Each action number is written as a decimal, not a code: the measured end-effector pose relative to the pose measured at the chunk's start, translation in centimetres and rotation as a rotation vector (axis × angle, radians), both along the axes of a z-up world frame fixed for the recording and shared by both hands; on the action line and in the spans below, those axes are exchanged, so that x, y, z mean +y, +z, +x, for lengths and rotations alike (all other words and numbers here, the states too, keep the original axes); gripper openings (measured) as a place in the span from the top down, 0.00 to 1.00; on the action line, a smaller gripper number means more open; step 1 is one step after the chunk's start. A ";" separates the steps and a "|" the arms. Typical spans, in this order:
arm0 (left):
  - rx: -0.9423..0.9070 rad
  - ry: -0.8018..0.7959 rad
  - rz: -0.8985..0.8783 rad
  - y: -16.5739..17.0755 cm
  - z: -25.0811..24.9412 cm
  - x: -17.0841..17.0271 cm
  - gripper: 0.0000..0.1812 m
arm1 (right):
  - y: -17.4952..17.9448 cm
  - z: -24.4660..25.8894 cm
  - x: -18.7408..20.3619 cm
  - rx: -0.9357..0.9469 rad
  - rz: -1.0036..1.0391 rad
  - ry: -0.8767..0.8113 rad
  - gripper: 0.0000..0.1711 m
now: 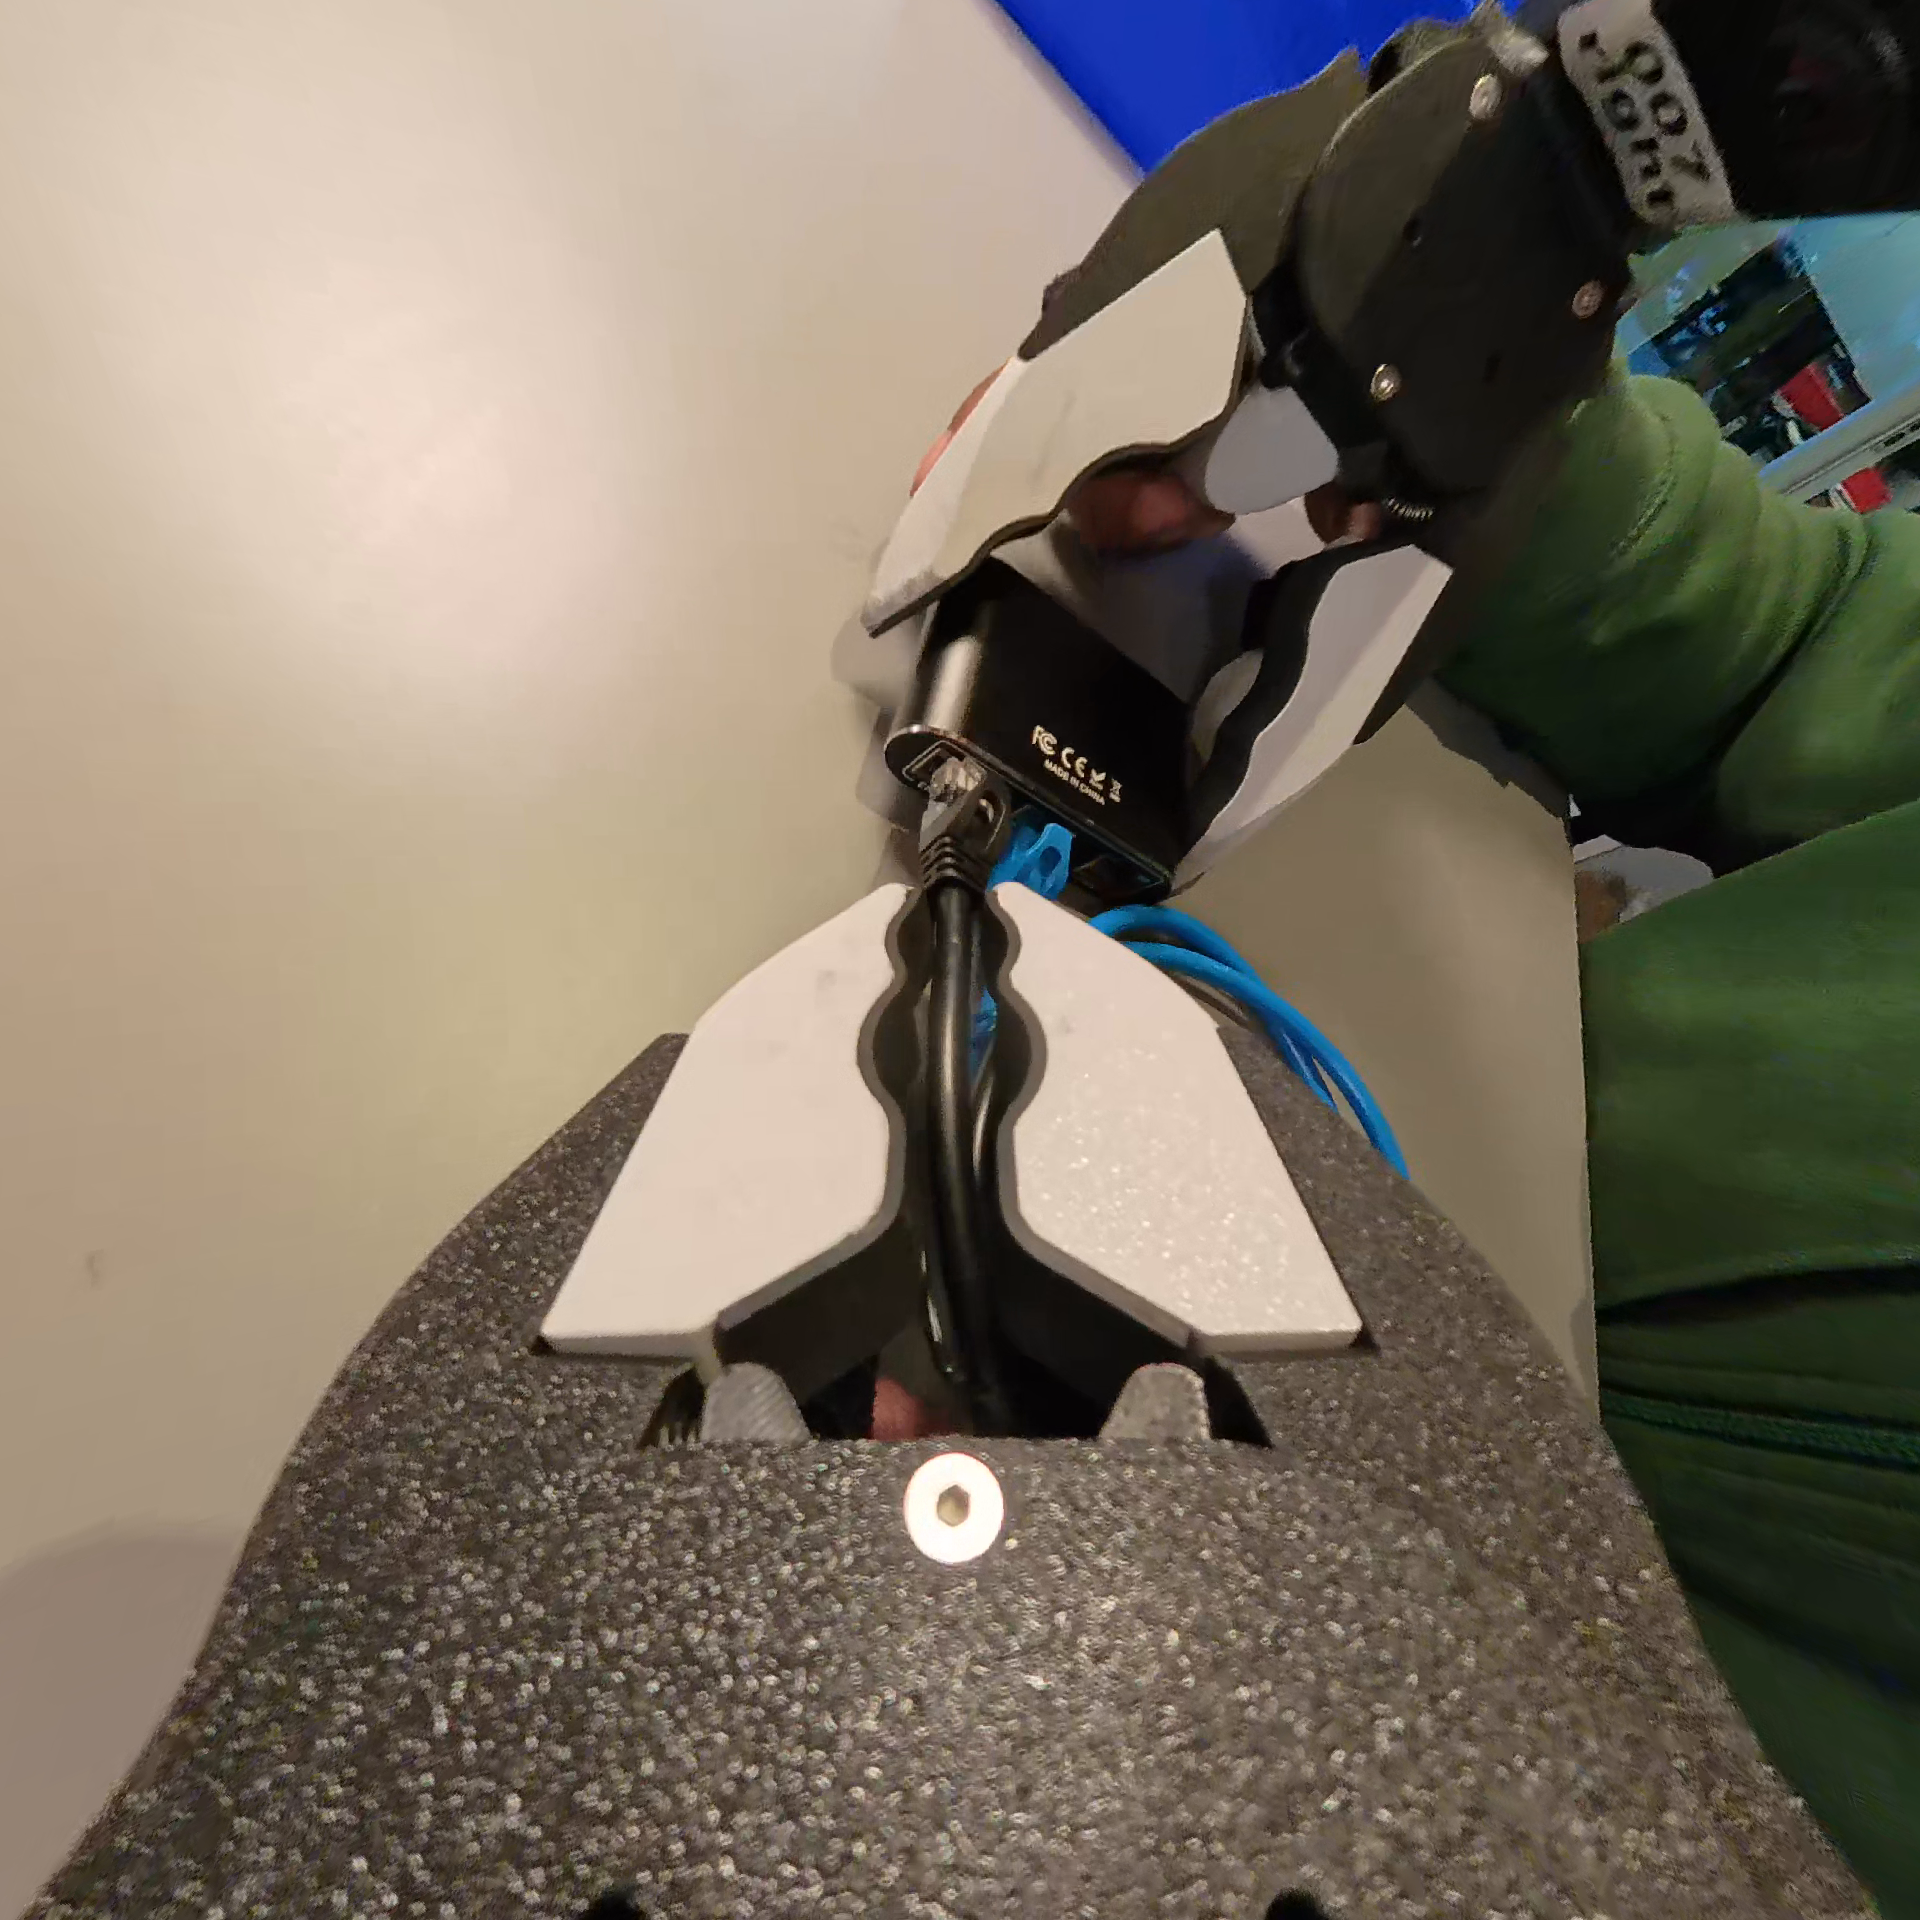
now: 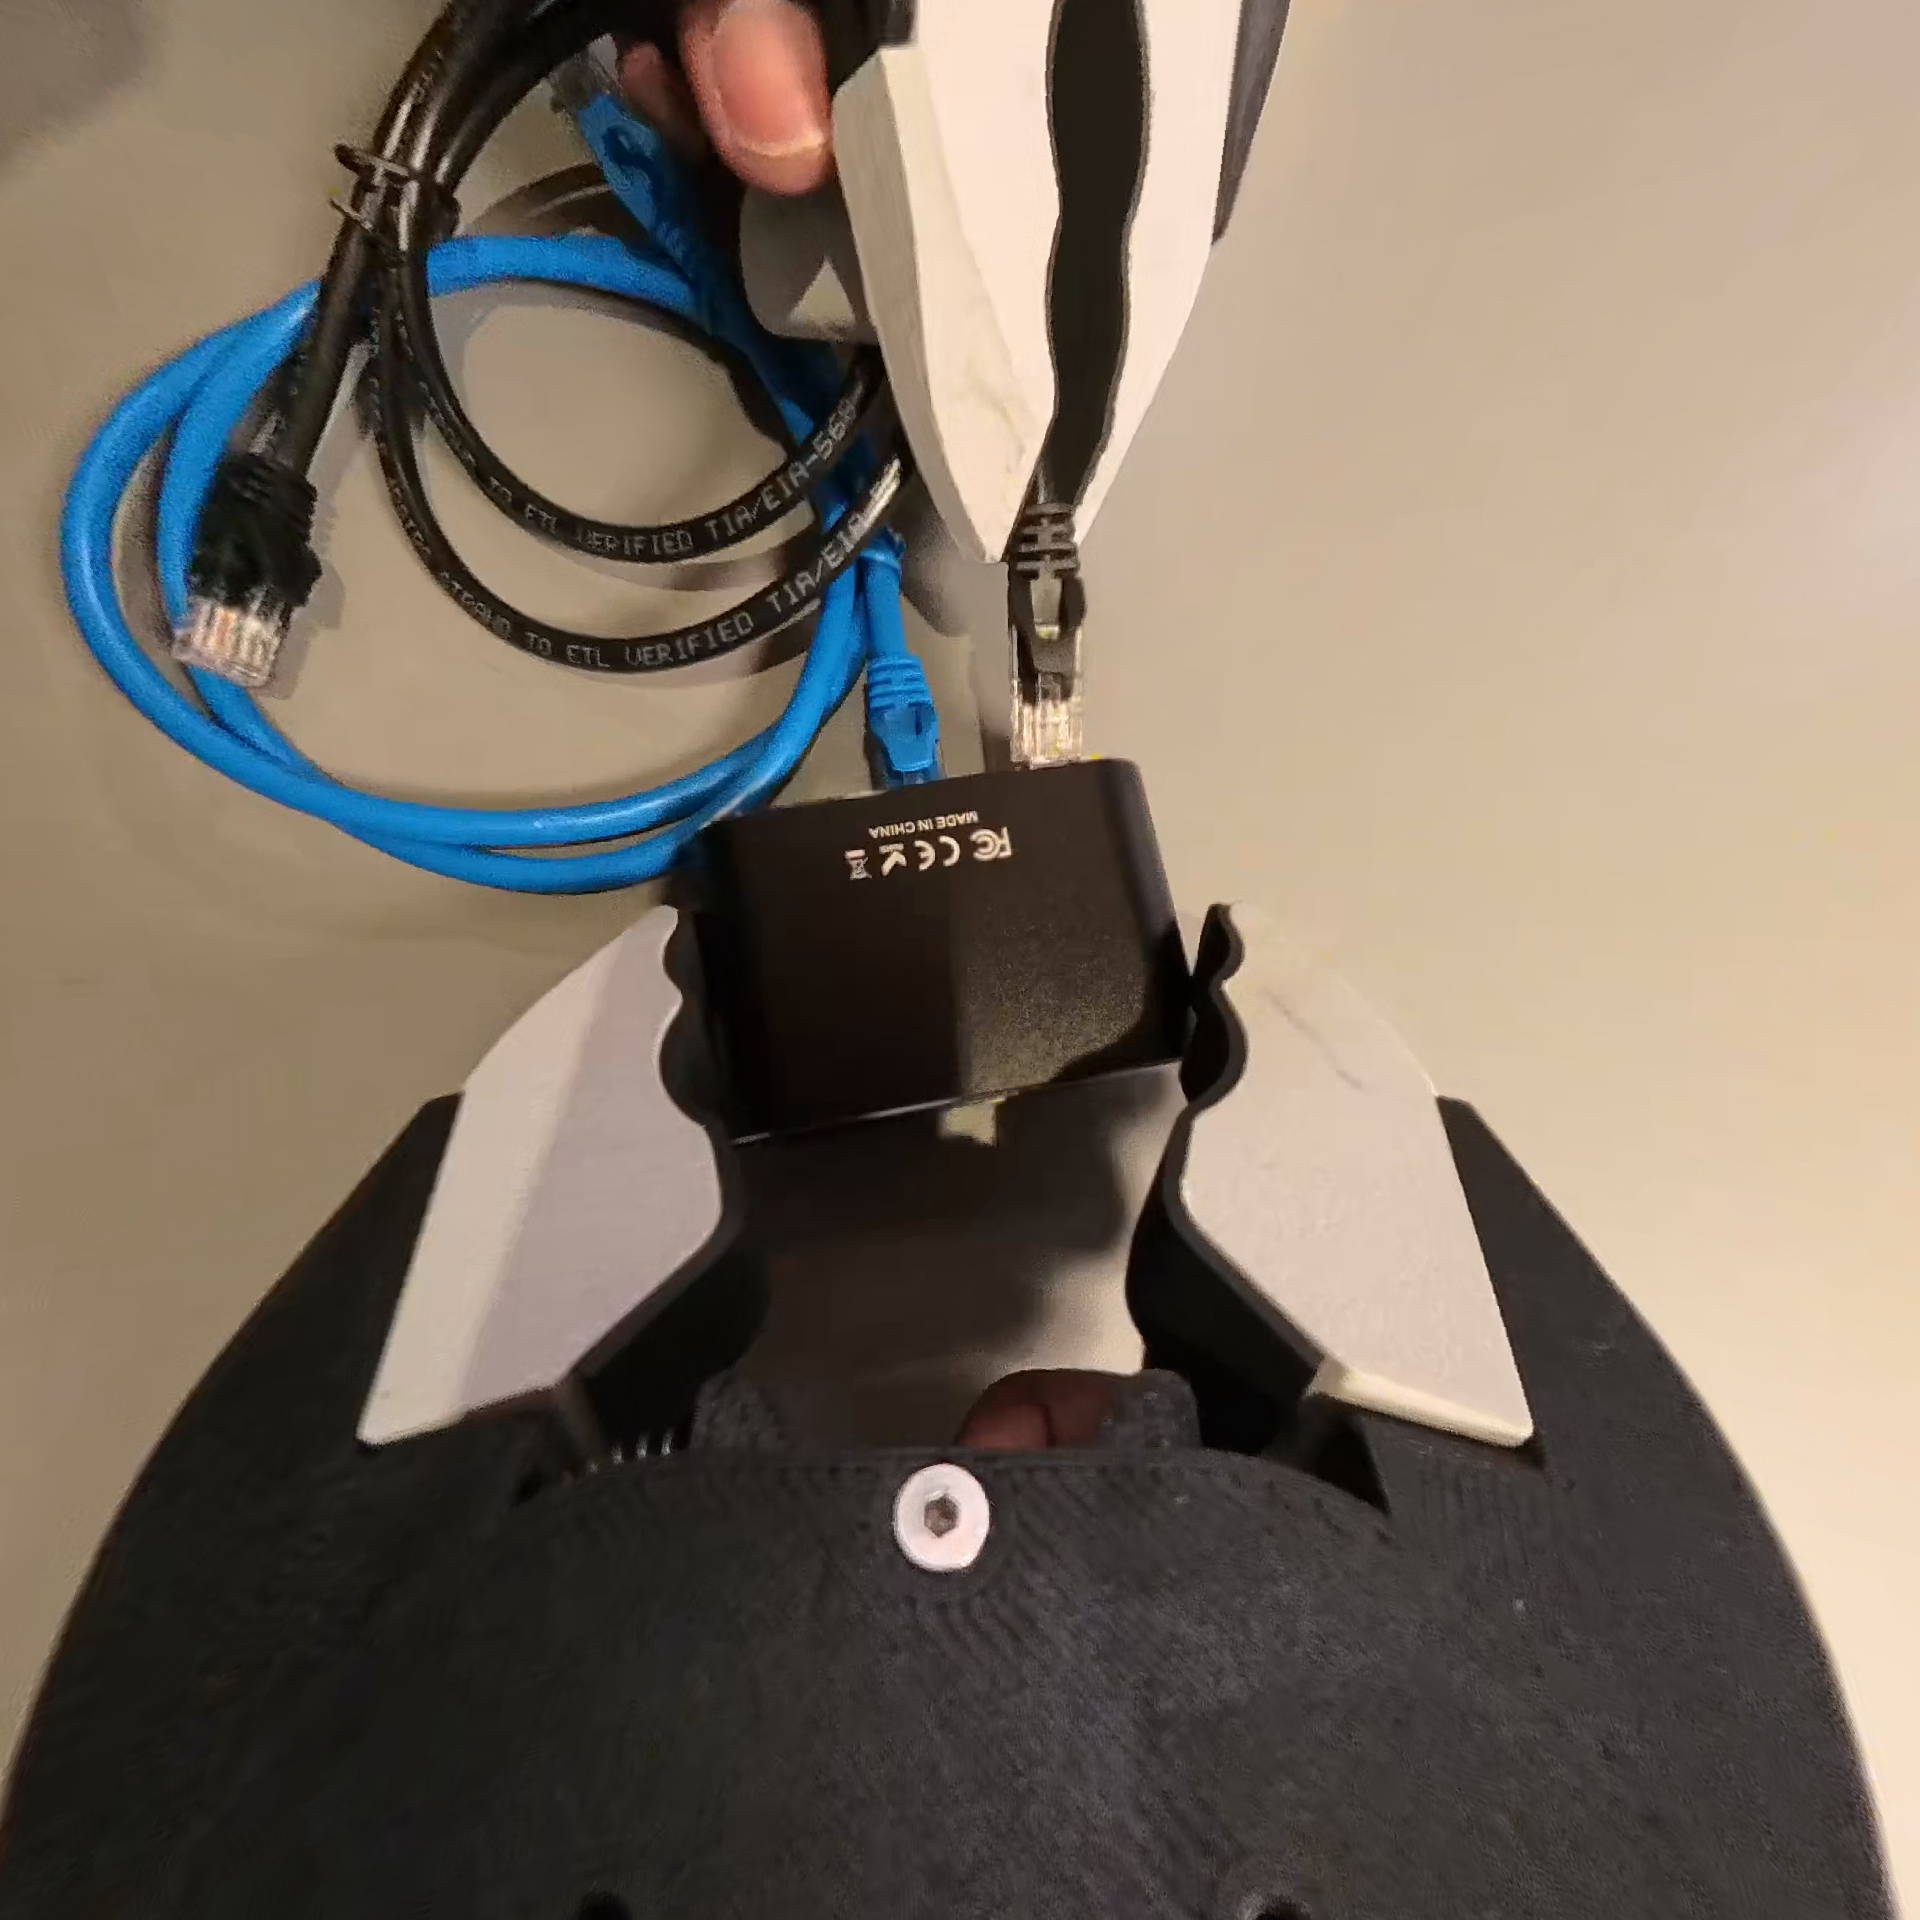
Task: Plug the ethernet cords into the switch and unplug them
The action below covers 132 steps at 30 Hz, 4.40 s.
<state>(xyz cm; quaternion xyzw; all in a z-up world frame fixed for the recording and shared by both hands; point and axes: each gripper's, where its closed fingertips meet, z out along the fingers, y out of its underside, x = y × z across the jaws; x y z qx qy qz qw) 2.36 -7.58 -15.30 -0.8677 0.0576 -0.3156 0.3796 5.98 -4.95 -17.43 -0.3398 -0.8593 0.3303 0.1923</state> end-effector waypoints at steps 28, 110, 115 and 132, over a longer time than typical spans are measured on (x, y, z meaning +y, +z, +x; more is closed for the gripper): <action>0.296 -0.135 -0.025 -2.1 0.6 0.8 0.94 | -0.6 0.5 0.2 -0.101 -0.028 -0.042 0.47; 0.388 -0.202 0.097 -1.5 0.6 1.5 0.94 | 0.2 0.4 0.5 -0.001 0.029 -0.097 0.49; 0.393 -0.201 0.100 -1.5 0.6 1.5 0.94 | -0.1 2.0 3.5 -0.062 -0.014 -0.153 0.41; 0.397 -0.211 0.201 -0.3 1.0 1.5 0.94 | -0.5 1.1 0.0 -0.089 -0.033 -0.031 0.46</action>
